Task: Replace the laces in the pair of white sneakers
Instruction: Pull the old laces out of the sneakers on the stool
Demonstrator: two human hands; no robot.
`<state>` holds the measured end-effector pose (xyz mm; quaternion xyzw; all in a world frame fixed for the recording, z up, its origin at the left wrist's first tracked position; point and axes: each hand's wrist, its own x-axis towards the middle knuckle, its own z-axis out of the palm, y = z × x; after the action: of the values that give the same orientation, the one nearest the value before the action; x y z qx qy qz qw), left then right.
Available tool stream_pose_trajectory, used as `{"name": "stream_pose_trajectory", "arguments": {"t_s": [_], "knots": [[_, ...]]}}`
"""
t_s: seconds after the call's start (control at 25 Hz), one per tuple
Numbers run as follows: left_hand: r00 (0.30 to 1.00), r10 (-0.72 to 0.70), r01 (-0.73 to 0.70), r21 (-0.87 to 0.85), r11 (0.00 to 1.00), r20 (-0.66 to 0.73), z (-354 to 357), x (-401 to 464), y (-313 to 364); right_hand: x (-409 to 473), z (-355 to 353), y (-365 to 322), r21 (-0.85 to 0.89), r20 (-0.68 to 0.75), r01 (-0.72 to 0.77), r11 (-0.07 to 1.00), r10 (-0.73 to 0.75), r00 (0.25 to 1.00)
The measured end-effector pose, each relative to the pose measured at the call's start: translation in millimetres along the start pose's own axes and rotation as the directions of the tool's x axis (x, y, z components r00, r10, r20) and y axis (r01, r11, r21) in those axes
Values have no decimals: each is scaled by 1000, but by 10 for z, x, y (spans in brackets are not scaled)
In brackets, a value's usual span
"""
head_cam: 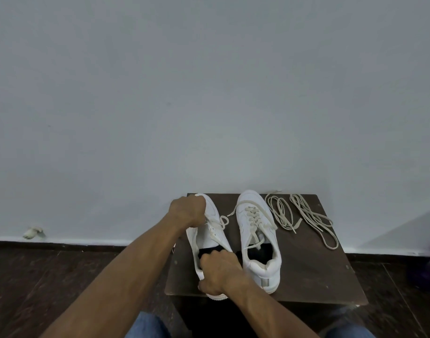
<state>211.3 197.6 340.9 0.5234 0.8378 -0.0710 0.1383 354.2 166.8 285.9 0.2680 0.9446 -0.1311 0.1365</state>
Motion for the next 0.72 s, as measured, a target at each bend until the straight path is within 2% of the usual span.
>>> {"name": "stream_pose_trajectory", "arguments": {"t_s": [0.04, 0.08, 0.12, 0.16, 0.2, 0.24, 0.28, 0.32, 0.36, 0.4, 0.44, 0.48, 0.52, 0.56, 0.6, 0.64, 0.72], "knots": [[999, -27, 37, -273, 961, 39, 4, -1, 2, 6, 3, -1, 8, -5, -5, 1000, 5, 1000], [992, -58, 115, -612, 783, 113, -27, -34, -9, 11, 5, -4, 15, -13, -9, 1000, 9, 1000], [983, -67, 182, -848, 499, 172, -67, -91, -50, 12, 5, -6, 21, -18, -11, 1000, 11, 1000], [978, -78, 208, -954, 218, 195, -94, -144, -116, 14, 1, -8, 20, -19, -10, 1000, 11, 1000], [973, -102, 207, -978, -9, 207, -101, -172, -194, 20, 0, -9, 17, -17, -10, 1000, 11, 1000], [968, -120, 207, -970, -130, 222, -101, -199, -257, 25, -2, -10, 14, -12, -13, 1000, 13, 1000], [963, -144, 211, -970, -122, 228, -86, -209, -300, 33, -3, -9, 14, -6, -17, 1000, 17, 1000], [963, -172, 215, -976, 41, 205, -79, -223, -318, 46, -4, -8, 17, -2, -21, 1000, 21, 1000], [970, -176, 220, -910, 350, 167, -81, -215, -321, 57, -8, 0, 22, -4, -25, 999, 25, 1000], [982, -136, 190, -715, 672, 133, -105, -208, -326, 62, -14, 3, 28, -6, -27, 999, 28, 1000], [993, -75, 111, -503, 857, 91, -152, -202, -325, 65, -17, 7, 34, -7, -29, 999, 29, 1000], [998, -31, 48, -414, 909, 48, -231, -218, -315, 69, -11, 0, 36, -9, -29, 999, 29, 1000], [1000, -14, 12, -481, 877, -1, -327, -232, -316, 71, -7, -4, 34, -13, -31, 999, 31, 999], [998, -43, 6, -654, 756, -41, -418, -250, -315, 65, -3, -4, 35, -18, -30, 999, 31, 999], [993, -99, 5, -826, 564, -61, -488, -267, -313, 58, 2, -3, 40, -22, -30, 999, 31, 999], [985, -161, 1, -943, 331, -56, -531, -290, -316, 53, 1, -3, 44, -25, -29, 999, 30, 999], [964, -262, 3, -984, -176, 50, -489, -301, -347, 53, 2, 0, 36, -22, -26, 999, 27, 999]]}}
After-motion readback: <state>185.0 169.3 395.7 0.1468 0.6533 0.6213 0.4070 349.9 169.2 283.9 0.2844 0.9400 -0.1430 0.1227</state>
